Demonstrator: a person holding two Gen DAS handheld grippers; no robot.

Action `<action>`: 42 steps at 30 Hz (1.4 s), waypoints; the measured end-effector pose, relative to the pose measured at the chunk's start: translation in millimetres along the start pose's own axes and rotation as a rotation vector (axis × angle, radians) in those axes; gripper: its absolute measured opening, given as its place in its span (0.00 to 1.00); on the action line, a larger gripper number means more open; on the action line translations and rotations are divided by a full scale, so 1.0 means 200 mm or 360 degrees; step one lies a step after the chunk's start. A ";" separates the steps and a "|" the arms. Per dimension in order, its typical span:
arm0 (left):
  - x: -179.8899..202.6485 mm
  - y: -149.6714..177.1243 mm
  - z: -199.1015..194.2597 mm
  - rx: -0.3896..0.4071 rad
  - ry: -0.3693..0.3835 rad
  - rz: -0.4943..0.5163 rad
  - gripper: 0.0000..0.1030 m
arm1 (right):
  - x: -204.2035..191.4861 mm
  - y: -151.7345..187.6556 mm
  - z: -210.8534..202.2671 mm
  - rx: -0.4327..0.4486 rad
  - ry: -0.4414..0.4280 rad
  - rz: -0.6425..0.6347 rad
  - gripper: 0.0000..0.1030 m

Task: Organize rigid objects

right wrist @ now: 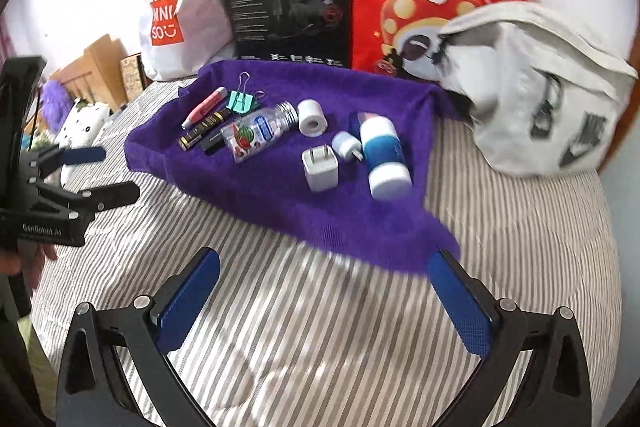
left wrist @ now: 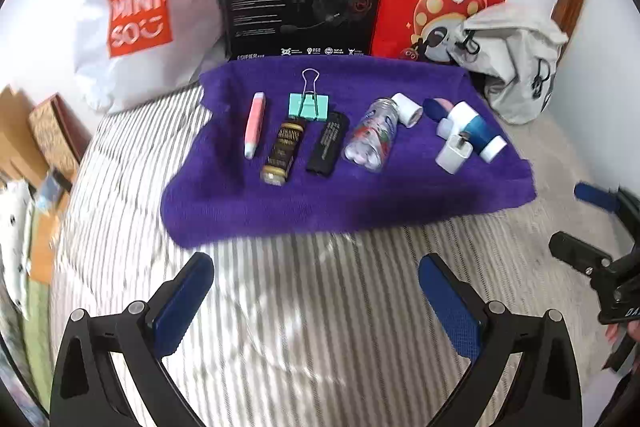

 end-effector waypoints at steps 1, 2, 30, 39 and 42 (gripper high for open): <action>0.00 0.02 -0.03 0.0015 -0.0003 -0.0019 1.00 | 0.00 0.01 -0.02 0.0003 0.0020 0.0023 1.00; 0.00 0.05 -0.05 0.0022 -0.0017 -0.0029 1.00 | 0.00 0.04 -0.06 0.0014 0.0042 0.0051 1.00; 0.12 0.26 -0.57 0.0205 -0.0111 -0.0006 1.00 | -0.06 0.29 -0.52 0.0107 0.0250 0.0288 1.00; 0.10 0.28 -0.58 0.0202 -0.0138 -0.0015 1.00 | -0.05 0.30 -0.52 0.0113 0.0266 0.0296 1.00; 0.09 0.28 -0.59 0.0206 -0.0143 -0.0024 1.00 | -0.06 0.30 -0.53 0.0111 0.0267 0.0291 1.00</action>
Point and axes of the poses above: each gripper's, at about its wrist camera, not at the fingertips, and z roughly the way its jaws point, x to its right, y to its underside, the point moved 9 cm from there along z, roughly the way its jaws point, and after that the axes turned 4 degrees about z, right-handed, at the moved point
